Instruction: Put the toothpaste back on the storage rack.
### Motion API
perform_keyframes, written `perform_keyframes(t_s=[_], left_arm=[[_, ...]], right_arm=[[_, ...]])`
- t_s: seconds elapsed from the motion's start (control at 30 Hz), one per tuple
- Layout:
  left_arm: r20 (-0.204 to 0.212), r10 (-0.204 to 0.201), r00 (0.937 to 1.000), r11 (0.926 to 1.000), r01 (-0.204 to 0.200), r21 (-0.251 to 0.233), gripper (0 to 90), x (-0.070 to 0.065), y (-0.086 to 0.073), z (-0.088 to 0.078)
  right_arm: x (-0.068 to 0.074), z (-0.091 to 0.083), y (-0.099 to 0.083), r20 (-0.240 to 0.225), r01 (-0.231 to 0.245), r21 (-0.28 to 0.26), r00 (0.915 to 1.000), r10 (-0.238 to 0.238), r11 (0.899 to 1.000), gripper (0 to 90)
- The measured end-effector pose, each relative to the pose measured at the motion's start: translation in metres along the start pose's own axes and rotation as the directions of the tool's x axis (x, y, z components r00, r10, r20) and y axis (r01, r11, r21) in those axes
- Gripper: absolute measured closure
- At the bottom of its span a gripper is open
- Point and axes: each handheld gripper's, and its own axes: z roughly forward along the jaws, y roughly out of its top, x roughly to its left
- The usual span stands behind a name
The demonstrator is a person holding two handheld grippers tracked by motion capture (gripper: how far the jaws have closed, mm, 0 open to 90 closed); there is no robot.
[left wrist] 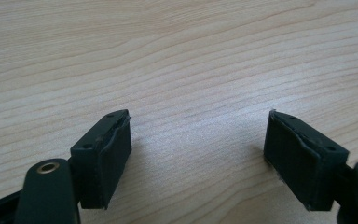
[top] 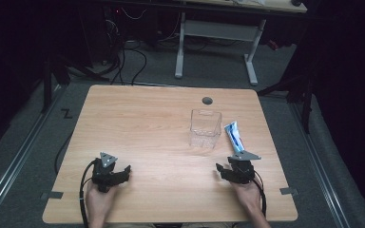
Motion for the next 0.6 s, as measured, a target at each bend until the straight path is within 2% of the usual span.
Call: perform_keyframes(t_s=[0.3,0.43,0.53,0.6], left_arm=[[0.0,0.0,1.0,1.0,0.0,0.0,23.4,0.0,0.0,0.0],[-0.001,0.002,1.0,1.0,-0.002,-0.001,22.9,0.0,0.0,0.0],[-0.002,0.002,1.0,1.0,-0.002,-0.001,22.9,0.0,0.0,0.0],[-0.001,0.002,1.0,1.0,-0.002,-0.001,22.9,0.0,0.0,0.0]], right_arm=[[-0.004,-0.011,0.001,0.045,-0.012,-0.028,0.9989,0.014,1.0,38.5],[-0.009,-0.019,0.002,0.1,-0.062,-0.037,0.9929,0.066,0.997,39.0],[-0.014,-0.025,0.003,0.11,-0.092,-0.04,0.9893,0.096,0.995,38.7],[-0.017,-0.028,0.004,0.115,-0.097,-0.031,0.9883,0.1,0.995,38.8]])
